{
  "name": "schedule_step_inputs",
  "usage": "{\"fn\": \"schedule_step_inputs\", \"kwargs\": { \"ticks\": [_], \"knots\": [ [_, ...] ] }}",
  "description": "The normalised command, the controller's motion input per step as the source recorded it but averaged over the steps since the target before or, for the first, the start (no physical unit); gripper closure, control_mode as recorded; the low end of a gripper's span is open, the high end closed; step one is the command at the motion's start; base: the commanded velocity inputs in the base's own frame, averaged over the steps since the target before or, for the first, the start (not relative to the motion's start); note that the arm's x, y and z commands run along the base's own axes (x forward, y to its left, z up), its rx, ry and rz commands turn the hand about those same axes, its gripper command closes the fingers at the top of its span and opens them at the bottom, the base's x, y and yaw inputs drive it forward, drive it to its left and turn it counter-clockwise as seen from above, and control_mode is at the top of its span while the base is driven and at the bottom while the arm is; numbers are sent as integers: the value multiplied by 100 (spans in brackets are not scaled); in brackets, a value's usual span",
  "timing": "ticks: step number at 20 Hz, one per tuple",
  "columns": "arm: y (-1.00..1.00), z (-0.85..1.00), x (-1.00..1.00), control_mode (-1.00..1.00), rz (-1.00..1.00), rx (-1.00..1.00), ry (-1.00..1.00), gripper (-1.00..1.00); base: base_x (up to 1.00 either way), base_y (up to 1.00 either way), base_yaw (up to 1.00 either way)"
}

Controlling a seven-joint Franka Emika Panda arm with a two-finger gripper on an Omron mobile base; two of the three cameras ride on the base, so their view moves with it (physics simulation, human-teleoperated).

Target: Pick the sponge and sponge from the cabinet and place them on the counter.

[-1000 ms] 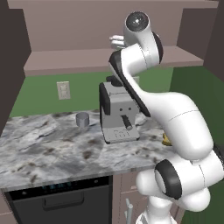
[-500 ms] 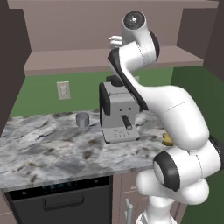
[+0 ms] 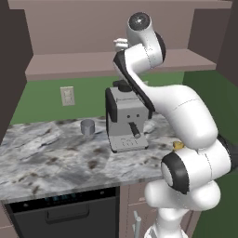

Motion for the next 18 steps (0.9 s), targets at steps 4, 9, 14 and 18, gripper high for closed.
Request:
{"fn": "schedule_step_inputs", "kwargs": {
  "ticks": [4, 9, 14, 18],
  "knots": [
    [0, -13, 24, -100, 0, 0, 0, -100, 0, 0, 0],
    [0, -13, 22, -100, 0, 0, 0, -100, 0, 0, 0],
    [0, -8, 23, -100, 0, 0, 0, -100, 0, 0, 0],
    [-1, -4, 25, -100, 0, 0, 0, -100, 0, 0, 0]
  ]
}}
